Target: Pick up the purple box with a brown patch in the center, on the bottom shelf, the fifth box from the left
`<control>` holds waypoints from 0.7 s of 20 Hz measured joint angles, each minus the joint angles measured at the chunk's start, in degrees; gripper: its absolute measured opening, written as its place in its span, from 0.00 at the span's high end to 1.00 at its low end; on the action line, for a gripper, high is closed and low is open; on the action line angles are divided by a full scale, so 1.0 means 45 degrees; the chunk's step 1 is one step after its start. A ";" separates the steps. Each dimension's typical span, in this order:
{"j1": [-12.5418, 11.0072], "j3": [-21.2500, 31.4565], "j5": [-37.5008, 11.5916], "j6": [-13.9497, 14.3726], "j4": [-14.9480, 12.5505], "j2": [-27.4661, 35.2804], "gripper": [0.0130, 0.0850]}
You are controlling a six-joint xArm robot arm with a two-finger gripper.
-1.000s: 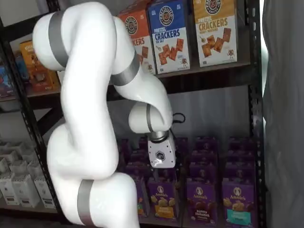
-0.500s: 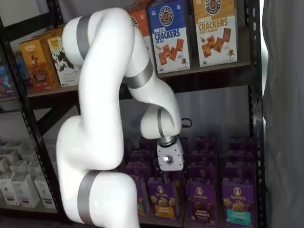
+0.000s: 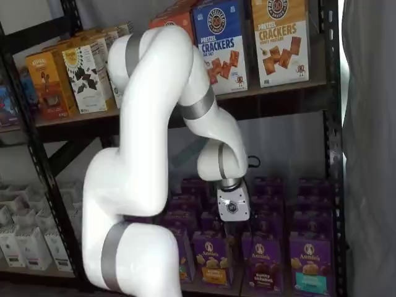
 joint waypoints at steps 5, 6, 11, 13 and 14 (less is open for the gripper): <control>-0.0113 -0.1165 0.0009 -0.0465 0.0371 0.1081 0.00; -0.0129 -0.1370 0.0036 -0.0570 0.0466 0.1259 0.00; -0.0271 -0.2548 0.0060 -0.0838 0.0601 0.2310 0.00; -0.0311 -0.3025 0.0121 -0.1056 0.0790 0.2708 0.00; -0.0326 -0.3186 0.0126 -0.1070 0.0792 0.2836 0.00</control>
